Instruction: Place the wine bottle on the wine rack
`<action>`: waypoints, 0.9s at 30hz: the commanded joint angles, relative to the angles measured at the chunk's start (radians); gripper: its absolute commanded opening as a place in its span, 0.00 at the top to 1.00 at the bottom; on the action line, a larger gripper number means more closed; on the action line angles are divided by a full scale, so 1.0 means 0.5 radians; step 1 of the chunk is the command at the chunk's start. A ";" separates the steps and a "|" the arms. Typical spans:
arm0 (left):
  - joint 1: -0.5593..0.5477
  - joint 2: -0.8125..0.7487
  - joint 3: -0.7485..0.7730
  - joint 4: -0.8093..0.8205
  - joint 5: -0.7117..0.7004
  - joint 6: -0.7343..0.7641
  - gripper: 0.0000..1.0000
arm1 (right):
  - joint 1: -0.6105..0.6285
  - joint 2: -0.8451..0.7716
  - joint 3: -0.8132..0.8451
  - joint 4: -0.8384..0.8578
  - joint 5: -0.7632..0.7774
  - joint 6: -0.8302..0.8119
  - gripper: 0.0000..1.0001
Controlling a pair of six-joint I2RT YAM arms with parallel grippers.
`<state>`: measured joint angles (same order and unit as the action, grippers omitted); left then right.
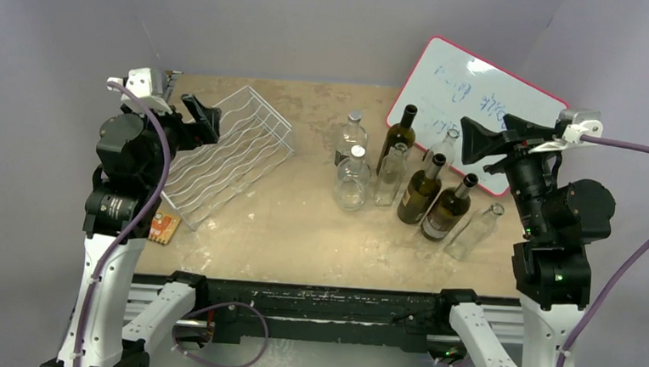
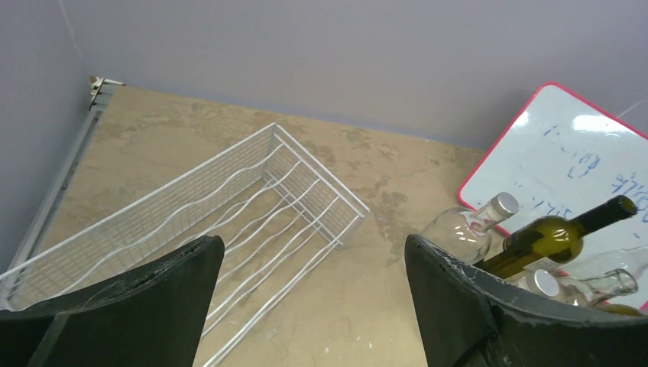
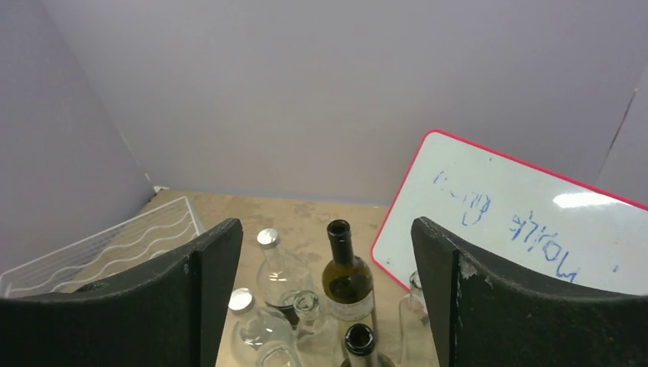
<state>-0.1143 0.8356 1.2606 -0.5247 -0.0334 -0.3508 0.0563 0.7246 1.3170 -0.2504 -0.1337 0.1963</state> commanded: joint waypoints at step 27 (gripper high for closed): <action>-0.014 -0.320 -0.371 0.632 0.677 -0.091 0.09 | 0.327 0.717 0.241 -0.272 -0.474 -0.078 0.27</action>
<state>-0.1146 0.6651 1.0889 -0.2737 0.2832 -0.3931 0.1432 1.0637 1.3930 -0.3748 -0.5095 0.1829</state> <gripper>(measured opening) 0.910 0.740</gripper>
